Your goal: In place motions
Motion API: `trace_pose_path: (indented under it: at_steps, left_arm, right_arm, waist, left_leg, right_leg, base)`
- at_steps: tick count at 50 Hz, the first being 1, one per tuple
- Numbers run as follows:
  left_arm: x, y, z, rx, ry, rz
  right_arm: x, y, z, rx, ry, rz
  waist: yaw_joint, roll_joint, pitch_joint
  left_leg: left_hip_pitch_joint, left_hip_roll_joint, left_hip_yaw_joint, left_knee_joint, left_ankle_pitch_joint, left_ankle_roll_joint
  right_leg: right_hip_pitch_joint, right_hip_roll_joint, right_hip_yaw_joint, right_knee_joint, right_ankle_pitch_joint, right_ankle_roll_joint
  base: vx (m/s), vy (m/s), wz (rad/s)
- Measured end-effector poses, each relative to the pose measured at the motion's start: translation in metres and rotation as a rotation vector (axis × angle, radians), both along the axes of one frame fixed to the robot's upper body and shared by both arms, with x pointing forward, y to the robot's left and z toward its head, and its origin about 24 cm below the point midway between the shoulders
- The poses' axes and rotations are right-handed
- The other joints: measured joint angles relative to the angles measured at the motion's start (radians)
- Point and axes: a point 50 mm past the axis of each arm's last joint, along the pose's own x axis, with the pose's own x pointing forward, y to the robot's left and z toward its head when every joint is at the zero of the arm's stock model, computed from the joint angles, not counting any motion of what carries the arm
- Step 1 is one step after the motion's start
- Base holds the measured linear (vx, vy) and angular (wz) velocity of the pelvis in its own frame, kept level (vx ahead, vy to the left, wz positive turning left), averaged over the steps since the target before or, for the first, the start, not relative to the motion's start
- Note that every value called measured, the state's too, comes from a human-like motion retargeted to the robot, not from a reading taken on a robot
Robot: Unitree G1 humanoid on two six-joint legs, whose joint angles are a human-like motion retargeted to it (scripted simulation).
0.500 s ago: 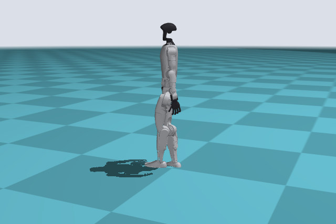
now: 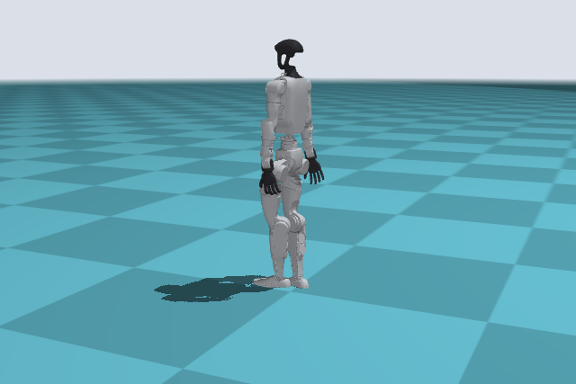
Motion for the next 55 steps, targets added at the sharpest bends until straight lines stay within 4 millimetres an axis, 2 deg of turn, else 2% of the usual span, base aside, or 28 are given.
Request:
trace_pose_path:
  at_steps: [5,8,11,15,20,24,29,40,55]
  left_arm:
    - [-0.004,0.001,0.0,0.007,0.027,-0.038]
    - [-0.005,-0.002,0.0,0.01,0.033,-0.033]
    - [-0.002,-0.003,0.0,0.005,0.023,-0.021]
    - [0.0,-0.002,0.0,0.017,0.02,-0.059]
    - [0.002,-0.005,0.0,0.025,0.018,-0.09]
    - [-0.007,-0.01,-0.001,0.024,0.023,-0.055]
    - [-0.022,-0.011,-0.001,0.028,0.07,-0.028]
    - [-0.023,-0.002,0.001,0.045,0.078,-0.055]
    - [-0.059,-0.005,0.005,0.011,0.181,-0.017]
  right_arm:
    - [0.006,0.006,-0.002,0.028,-0.027,0.037]
    - [0.01,0.007,-0.002,0.04,-0.033,0.082]
    - [0.017,0.008,-0.003,0.047,-0.052,0.126]
    - [0.016,0.01,-0.003,0.063,-0.048,0.132]
    - [0.013,0.01,-0.003,0.071,-0.048,0.117]
    - [0.01,0.007,-0.003,0.061,-0.033,0.126]
    - [0.007,0.005,-0.002,0.037,-0.025,0.098]
    - [0.008,0.008,-0.002,0.045,-0.018,0.131]
    - [0.031,0.019,-0.005,0.08,-0.065,0.238]
  waist:
    - [-0.147,0.007,-0.004]
    - [-0.177,0.007,0.003]
    - [-0.131,0.0,0.017]
    - [-0.109,-0.011,0.026]
    - [-0.063,-0.05,0.039]
    - [-0.08,-0.032,0.033]
    - [-0.129,0.004,0.0]
    - [-0.116,0.005,-0.018]
    - [-0.276,0.005,-0.04]
  left_leg:
    - [-0.012,-0.021,-0.114,0.01,0.014,0.003]
    - [-0.016,-0.024,-0.144,0.015,0.017,0.0]
    - [-0.011,-0.006,-0.089,0.016,0.014,-0.018]
    - [-0.031,-0.004,-0.114,0.046,0.032,-0.043]
    - [-0.06,-0.023,-0.223,0.117,0.032,-0.022]
    - [-0.036,-0.017,-0.242,0.106,0.003,-0.029]
    - [-0.026,-0.001,-0.214,0.077,-0.016,-0.029]
    - [0.002,0.008,-0.14,0.045,-0.023,-0.022]
    - [0.071,0.038,-0.055,0.009,-0.086,-0.001]
  right_leg:
    - [-0.001,-0.013,-0.116,-0.036,0.014,-0.031]
    - [-0.006,-0.012,-0.127,-0.043,0.019,-0.04]
    - [-0.004,-0.025,-0.061,-0.039,0.014,-0.023]
    - [-0.022,-0.048,-0.039,-0.025,0.009,-0.018]
    - [-0.024,-0.098,-0.048,-0.022,0.011,-0.022]
    - [-0.014,-0.086,-0.064,-0.032,0.016,-0.025]
    - [-0.001,-0.052,-0.082,-0.069,0.023,-0.031]
    - [0.001,-0.04,-0.024,-0.088,0.045,-0.026]
    - [-0.068,-0.011,0.155,-0.066,0.107,0.004]
  base:
    - [-0.04,-0.08,0.96]
    - [-0.08,-0.08,0.32]
    - [-0.11,-0.06,-0.7]
    - [-0.1,-0.05,0.0]
    - [-0.06,-0.01,-0.03]
    - [0.0,0.0,0.0]
    - [0.03,-0.01,-0.02]
    - [0.02,-0.02,-0.32]
    - [-0.06,-0.11,-0.75]
